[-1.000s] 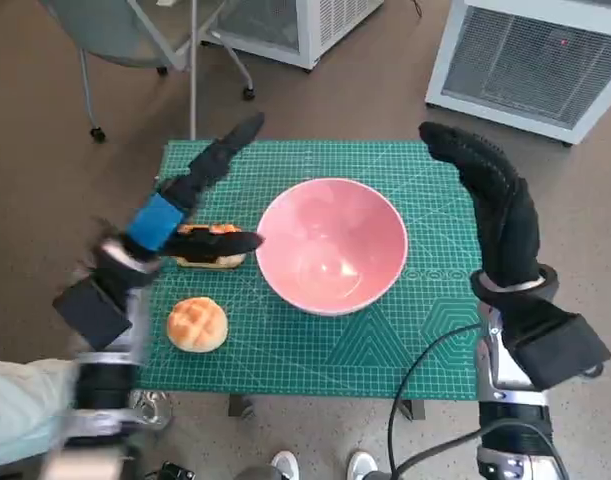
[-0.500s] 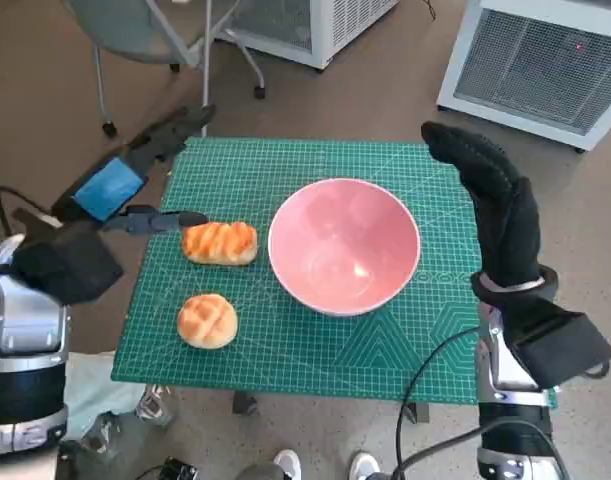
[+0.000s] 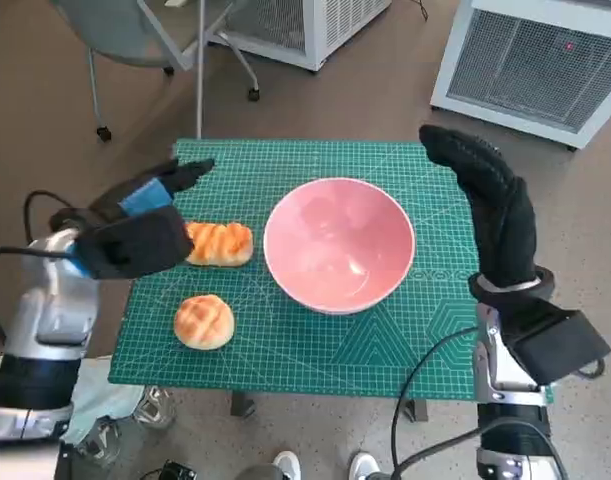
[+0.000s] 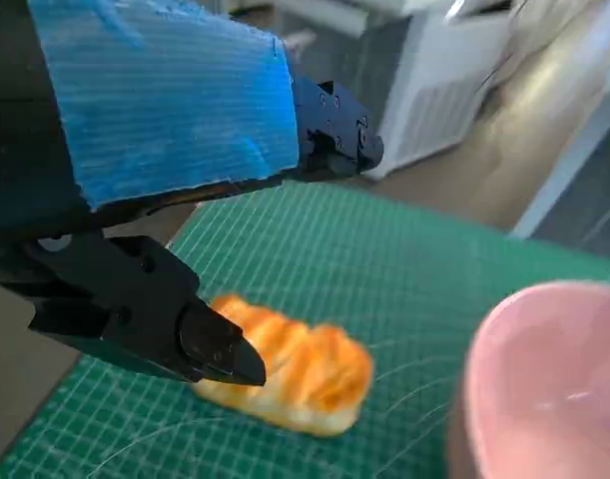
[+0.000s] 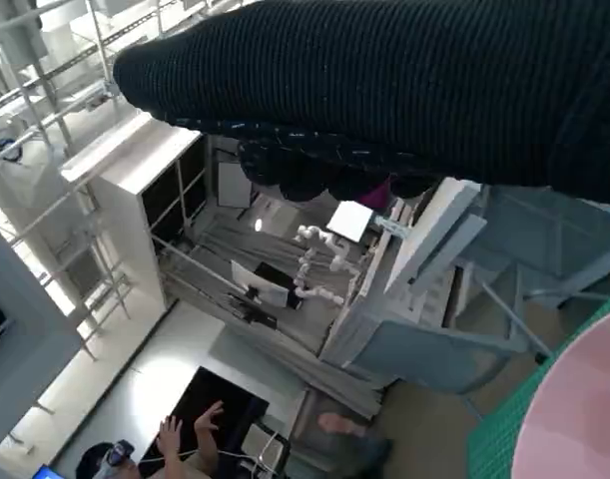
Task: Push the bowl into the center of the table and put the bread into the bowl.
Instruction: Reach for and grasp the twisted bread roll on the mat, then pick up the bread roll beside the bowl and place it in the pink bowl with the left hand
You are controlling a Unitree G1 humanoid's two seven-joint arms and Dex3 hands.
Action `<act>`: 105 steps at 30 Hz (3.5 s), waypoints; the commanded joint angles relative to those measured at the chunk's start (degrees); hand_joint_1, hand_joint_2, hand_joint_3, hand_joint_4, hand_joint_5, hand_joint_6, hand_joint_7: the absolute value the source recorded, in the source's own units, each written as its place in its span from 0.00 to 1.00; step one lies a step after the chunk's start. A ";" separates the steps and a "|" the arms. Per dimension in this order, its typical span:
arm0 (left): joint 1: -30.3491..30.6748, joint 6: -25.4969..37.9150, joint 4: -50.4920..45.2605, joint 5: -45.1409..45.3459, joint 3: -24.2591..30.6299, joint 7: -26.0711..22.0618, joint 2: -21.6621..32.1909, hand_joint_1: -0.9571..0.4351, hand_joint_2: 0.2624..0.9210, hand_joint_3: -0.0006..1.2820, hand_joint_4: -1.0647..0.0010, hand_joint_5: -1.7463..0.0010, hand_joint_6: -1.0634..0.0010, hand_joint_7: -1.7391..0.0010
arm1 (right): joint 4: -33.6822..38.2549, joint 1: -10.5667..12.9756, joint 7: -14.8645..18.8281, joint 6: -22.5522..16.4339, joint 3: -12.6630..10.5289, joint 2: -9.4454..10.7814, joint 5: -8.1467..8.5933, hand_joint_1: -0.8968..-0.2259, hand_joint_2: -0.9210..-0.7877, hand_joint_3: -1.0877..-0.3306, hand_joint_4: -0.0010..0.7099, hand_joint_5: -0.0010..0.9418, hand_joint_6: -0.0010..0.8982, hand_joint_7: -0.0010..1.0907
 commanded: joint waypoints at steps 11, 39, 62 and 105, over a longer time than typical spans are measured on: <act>-7.09 -0.77 14.82 4.50 -7.67 3.30 -3.80 0.64 0.72 0.00 0.90 1.00 0.74 1.00 | 1.56 0.42 1.02 0.79 0.24 -0.10 1.33 0.26 0.00 0.41 0.23 0.00 0.00 0.47; -17.45 -7.53 44.74 8.31 -16.41 10.32 -12.35 0.68 0.74 0.00 0.69 0.97 0.58 0.97 | 0.63 1.28 0.76 0.89 0.06 -0.41 1.47 0.26 0.00 0.41 0.23 0.00 0.00 0.47; -15.43 -21.77 39.73 5.37 -12.65 21.28 -6.63 0.69 1.00 0.04 0.32 0.35 0.41 0.33 | 0.63 1.71 1.15 0.78 0.16 -0.08 2.03 0.27 0.00 0.41 0.23 0.00 0.00 0.46; -3.58 -29.81 -6.36 2.67 -6.85 22.06 -11.88 0.69 1.00 0.09 0.39 0.29 0.47 0.31 | 0.36 1.88 2.74 1.54 0.13 0.06 3.68 0.28 0.00 0.41 0.22 0.00 0.00 0.46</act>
